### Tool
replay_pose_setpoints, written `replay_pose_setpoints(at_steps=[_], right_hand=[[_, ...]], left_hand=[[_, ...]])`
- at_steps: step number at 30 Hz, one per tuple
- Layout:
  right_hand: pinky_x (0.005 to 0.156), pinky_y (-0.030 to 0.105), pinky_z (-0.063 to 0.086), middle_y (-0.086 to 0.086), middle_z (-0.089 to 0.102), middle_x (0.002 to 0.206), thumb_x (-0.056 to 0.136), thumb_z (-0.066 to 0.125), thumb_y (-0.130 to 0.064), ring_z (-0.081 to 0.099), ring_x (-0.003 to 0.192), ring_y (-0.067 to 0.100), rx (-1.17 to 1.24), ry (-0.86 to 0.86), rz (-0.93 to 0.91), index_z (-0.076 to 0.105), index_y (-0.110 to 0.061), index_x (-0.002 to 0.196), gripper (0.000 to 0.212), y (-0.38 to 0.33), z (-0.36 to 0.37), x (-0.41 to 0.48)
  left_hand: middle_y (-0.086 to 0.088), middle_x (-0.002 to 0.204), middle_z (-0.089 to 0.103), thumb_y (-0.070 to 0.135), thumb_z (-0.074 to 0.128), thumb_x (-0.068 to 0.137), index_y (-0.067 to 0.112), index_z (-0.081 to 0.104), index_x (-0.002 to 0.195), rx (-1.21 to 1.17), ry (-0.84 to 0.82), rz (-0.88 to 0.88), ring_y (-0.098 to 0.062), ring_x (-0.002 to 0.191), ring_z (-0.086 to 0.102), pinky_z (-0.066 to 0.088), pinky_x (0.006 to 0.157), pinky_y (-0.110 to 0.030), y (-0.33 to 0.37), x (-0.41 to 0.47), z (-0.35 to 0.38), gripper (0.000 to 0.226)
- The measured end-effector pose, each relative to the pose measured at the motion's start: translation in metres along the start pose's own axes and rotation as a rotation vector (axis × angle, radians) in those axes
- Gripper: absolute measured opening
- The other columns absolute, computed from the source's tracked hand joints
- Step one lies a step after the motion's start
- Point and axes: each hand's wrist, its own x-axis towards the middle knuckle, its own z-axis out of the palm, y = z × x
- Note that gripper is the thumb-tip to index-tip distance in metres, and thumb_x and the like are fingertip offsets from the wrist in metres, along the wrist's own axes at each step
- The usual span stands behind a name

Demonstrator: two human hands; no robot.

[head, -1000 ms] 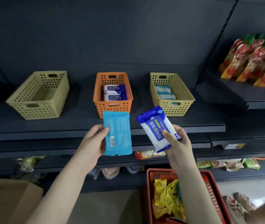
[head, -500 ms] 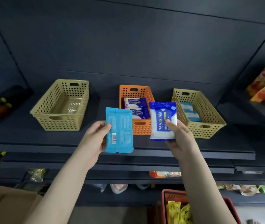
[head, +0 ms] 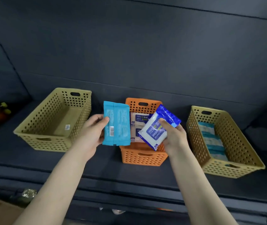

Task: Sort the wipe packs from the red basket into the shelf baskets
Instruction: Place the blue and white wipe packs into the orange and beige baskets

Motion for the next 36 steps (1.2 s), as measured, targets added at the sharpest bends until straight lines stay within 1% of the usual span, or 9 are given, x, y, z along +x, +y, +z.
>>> replay_pose_setpoints(at_steps=[7,13,19,23,26,30,32,34,36], right_hand=[[0.07,0.037,0.059,0.006,0.069,0.094,0.082,0.076,-0.021,0.07,0.085,0.021,-0.113,0.172,0.132,0.055,-0.016,0.103,0.03,0.026,0.034,0.037],[0.072,0.045,0.06,0.011,0.068,0.111,0.083,0.067,0.004,0.069,0.094,0.031,-0.333,0.214,0.167,0.055,-0.018,0.11,0.036,0.047,0.044,0.068],[0.06,0.037,0.06,0.007,0.065,0.107,0.08,0.068,0.006,0.068,0.095,0.03,-0.582,0.295,0.115,0.049,-0.017,0.112,0.043,0.05,0.04,0.077],[0.074,0.047,0.06,0.008,0.064,0.114,0.078,0.073,0.0,0.067,0.098,0.027,-0.638,0.297,0.11,0.047,-0.019,0.12,0.053,0.053,0.042,0.081],[0.078,0.045,0.059,0.01,0.061,0.117,0.082,0.072,-0.009,0.066,0.099,0.027,-0.933,0.328,0.023,0.043,-0.015,0.124,0.052,0.05,0.042,0.079],[0.083,0.039,0.057,0.009,0.046,0.138,0.084,0.071,-0.017,0.057,0.114,0.027,-1.411,0.265,-0.211,0.031,-0.022,0.141,0.07,0.047,0.042,0.07],[0.097,0.043,0.05,0.006,0.035,0.148,0.086,0.069,-0.023,0.043,0.13,0.029,-1.627,0.164,-0.276,0.027,-0.029,0.147,0.075,0.045,0.042,0.071],[0.108,0.043,0.041,0.002,0.031,0.152,0.089,0.066,-0.027,0.032,0.138,0.027,-1.735,-0.008,-0.238,0.033,-0.031,0.147,0.068,0.045,0.041,0.073],[0.107,0.037,0.043,0.002,0.038,0.149,0.091,0.064,-0.026,0.04,0.134,0.022,-1.674,-0.116,-0.144,0.041,-0.027,0.144,0.058,0.046,0.04,0.074]], left_hand=[[-0.003,0.106,0.072,0.02,0.057,0.096,0.014,0.061,0.103,0.001,0.005,-0.043,-0.021,0.1,0.069,0.057,0.082,-0.042,0.006,0.04,-0.005,0.01],[-0.003,0.107,0.07,0.023,0.058,0.095,0.015,0.06,0.104,0.055,-0.045,-0.086,-0.02,0.101,0.068,0.056,0.088,-0.044,0.009,0.077,-0.009,0.012],[-0.001,0.103,0.069,0.025,0.056,0.096,0.015,0.058,0.101,0.107,-0.132,-0.102,-0.016,0.098,0.068,0.056,0.074,-0.033,0.01,0.105,-0.001,0.011],[-0.002,0.104,0.069,0.027,0.056,0.096,0.015,0.058,0.101,0.144,-0.194,-0.136,-0.016,0.098,0.067,0.056,0.073,-0.033,0.006,0.116,0.004,0.013],[-0.002,0.104,0.069,0.027,0.056,0.096,0.015,0.059,0.102,0.152,-0.229,-0.158,-0.016,0.099,0.068,0.057,0.077,-0.036,0.004,0.121,0.004,0.014],[-0.002,0.105,0.069,0.026,0.056,0.096,0.016,0.059,0.102,0.147,-0.25,-0.167,-0.017,0.1,0.067,0.057,0.081,-0.038,0.005,0.129,0.003,0.012],[-0.002,0.104,0.069,0.026,0.056,0.096,0.017,0.06,0.101,0.15,-0.254,-0.166,-0.018,0.1,0.067,0.057,0.083,-0.04,0.007,0.131,0.002,0.011],[-0.003,0.103,0.07,0.026,0.055,0.097,0.016,0.06,0.101,0.147,-0.262,-0.169,-0.018,0.099,0.067,0.056,0.083,-0.04,0.007,0.132,0.001,0.011],[-0.004,0.101,0.071,0.025,0.055,0.097,0.015,0.06,0.098,0.142,-0.281,-0.173,-0.019,0.098,0.068,0.055,0.078,-0.037,0.007,0.132,-0.001,0.011]])
